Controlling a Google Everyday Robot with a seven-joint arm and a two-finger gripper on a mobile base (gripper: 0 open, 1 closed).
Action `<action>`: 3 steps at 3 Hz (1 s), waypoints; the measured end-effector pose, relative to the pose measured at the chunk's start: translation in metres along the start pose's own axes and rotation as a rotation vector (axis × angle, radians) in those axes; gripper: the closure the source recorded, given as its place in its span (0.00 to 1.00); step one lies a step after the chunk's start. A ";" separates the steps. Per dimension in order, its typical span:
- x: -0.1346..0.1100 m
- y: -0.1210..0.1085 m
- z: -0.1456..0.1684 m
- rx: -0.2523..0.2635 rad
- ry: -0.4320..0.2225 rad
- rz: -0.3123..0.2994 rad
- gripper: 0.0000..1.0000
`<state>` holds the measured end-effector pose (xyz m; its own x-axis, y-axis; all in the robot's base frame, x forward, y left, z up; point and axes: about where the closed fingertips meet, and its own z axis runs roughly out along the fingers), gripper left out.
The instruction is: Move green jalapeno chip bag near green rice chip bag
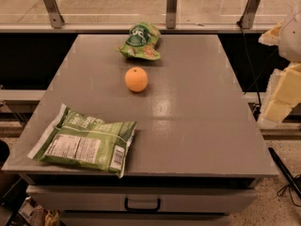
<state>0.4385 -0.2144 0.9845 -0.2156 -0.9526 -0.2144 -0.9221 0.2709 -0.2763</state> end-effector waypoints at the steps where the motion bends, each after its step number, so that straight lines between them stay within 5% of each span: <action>1: 0.000 0.000 0.000 0.000 0.000 0.000 0.00; 2: -0.008 0.000 0.007 -0.012 -0.040 -0.009 0.00; 3: -0.027 0.006 0.031 -0.059 -0.156 -0.021 0.00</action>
Offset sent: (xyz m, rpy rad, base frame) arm 0.0095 0.0198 -0.0168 0.0946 0.0187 0.0566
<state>0.4491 -0.1824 0.9592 -0.1479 -0.9236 -0.3537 -0.9442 0.2382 -0.2273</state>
